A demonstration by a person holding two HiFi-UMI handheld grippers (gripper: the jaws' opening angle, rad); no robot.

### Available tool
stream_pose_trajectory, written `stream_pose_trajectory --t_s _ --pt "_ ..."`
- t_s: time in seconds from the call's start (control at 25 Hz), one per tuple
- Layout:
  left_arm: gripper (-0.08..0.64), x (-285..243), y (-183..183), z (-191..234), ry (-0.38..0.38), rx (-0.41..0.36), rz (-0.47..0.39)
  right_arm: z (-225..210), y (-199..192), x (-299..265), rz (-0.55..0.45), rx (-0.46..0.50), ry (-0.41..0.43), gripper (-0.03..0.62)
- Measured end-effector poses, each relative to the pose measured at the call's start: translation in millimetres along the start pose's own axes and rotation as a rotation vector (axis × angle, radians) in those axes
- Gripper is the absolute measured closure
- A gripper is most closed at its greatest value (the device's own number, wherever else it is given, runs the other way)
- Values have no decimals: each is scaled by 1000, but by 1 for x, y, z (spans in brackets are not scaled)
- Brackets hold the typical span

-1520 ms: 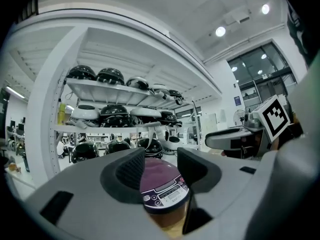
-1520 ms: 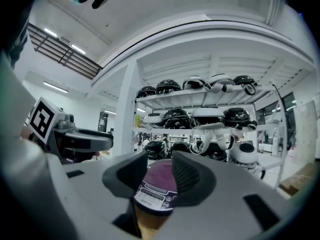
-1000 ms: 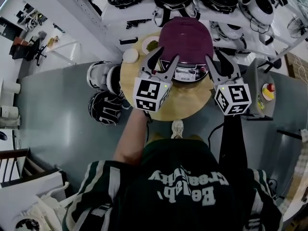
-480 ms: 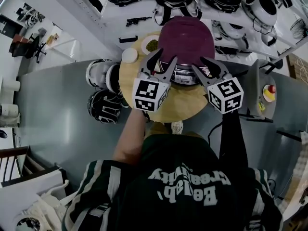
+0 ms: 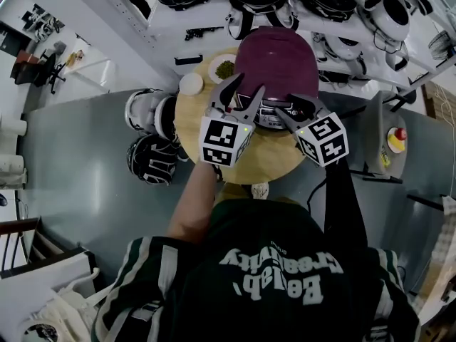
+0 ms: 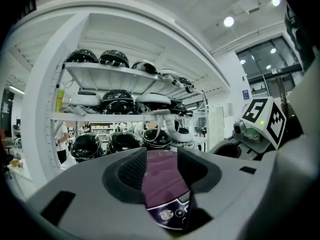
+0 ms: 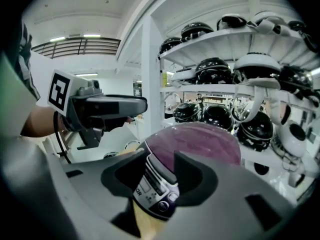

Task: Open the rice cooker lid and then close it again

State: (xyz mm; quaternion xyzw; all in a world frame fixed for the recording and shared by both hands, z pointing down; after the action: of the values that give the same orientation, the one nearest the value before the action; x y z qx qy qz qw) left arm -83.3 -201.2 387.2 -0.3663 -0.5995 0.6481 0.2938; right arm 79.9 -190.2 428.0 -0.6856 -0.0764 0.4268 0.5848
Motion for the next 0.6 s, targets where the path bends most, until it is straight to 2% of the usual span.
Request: stream_pose_trajectory --t_s 0.36,0.6 --pt "368 -6 -3 5 -5 8 2 13 -14 -17 94 54 85 397" --pt "368 -10 -5 10 -8 15 11 14 -20 -19 80 35 53 410"
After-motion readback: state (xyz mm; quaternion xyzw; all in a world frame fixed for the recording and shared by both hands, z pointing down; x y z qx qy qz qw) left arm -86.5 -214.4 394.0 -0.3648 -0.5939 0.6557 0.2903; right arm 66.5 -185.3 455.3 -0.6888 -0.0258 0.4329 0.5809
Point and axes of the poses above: the fingertips, and each gripper's own axes: x backward along the fingers, z to its left, y out of its top, the point moved 8 cm from there along x, backward along the fingers, and after that the axes turned 3 degrees about x, right-handed, at the moved point
